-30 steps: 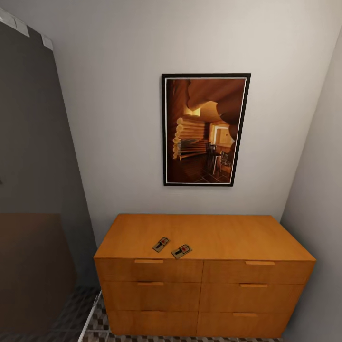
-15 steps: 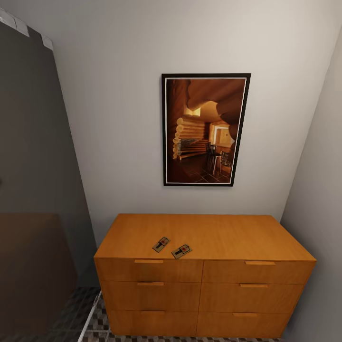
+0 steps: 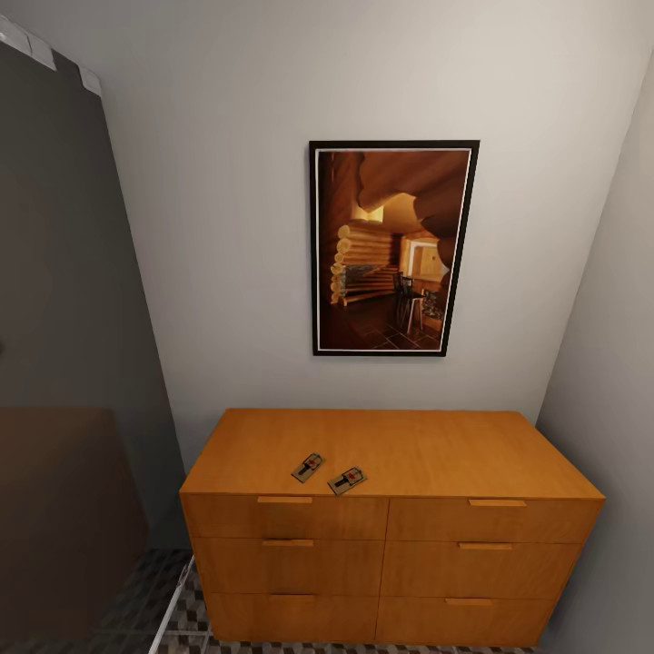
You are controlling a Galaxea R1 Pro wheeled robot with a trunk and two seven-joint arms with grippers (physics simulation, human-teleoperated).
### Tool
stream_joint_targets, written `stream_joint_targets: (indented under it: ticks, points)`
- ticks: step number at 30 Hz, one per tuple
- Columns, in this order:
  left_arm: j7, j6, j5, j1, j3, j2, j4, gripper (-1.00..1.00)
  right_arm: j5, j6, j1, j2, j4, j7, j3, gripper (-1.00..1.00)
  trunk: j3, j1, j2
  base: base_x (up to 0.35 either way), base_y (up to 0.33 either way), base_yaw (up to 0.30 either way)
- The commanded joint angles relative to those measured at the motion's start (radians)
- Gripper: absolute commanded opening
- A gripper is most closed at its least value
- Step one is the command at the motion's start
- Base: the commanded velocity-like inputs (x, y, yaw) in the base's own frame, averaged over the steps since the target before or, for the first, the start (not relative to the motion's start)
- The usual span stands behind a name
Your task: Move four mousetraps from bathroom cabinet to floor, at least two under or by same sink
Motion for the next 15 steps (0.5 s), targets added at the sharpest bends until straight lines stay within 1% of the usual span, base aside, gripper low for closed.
stream_joint_targets:
  ticks: [1,6,7,8,12,15]
  points:
    - [0.0,-0.003,0.004,0.0,0.007,0.0,0.001,1.0,0.005,-0.003,0.0,-0.005,-0.009,0.007,-0.008,1.0,0.0,0.0,-0.001,0.0,0.0,0.0]
    - [0.0,-0.002,0.005,0.0,0.007,0.001,0.001,1.0,0.006,0.012,-0.001,-0.038,-0.067,0.033,-0.012,1.0,0.0,0.0,-0.001,0.0,0.0,0.0]
    - [0.0,0.001,0.005,0.0,0.008,0.002,0.001,1.0,0.0,0.099,-0.001,-0.075,-0.176,0.058,-0.015,1.0,0.0,0.0,-0.001,0.0,0.0,0.0]
    - [-0.001,0.002,0.005,0.0,0.009,0.002,0.001,1.0,-0.003,0.162,-0.001,-0.089,-0.243,0.069,-0.017,1.0,0.0,0.0,-0.001,0.0,0.0,0.0]
    - [0.0,0.003,0.005,0.0,0.009,0.003,0.0,1.0,-0.013,0.306,-0.001,-0.118,-0.407,0.1,-0.027,1.0,0.0,0.0,-0.001,0.0,0.0,0.0]
    - [-0.001,0.004,0.005,0.0,0.008,0.003,0.0,1.0,-0.024,0.411,-0.001,-0.136,-0.532,0.129,-0.046,1.0,0.0,0.0,-0.001,0.0,0.0,0.0]
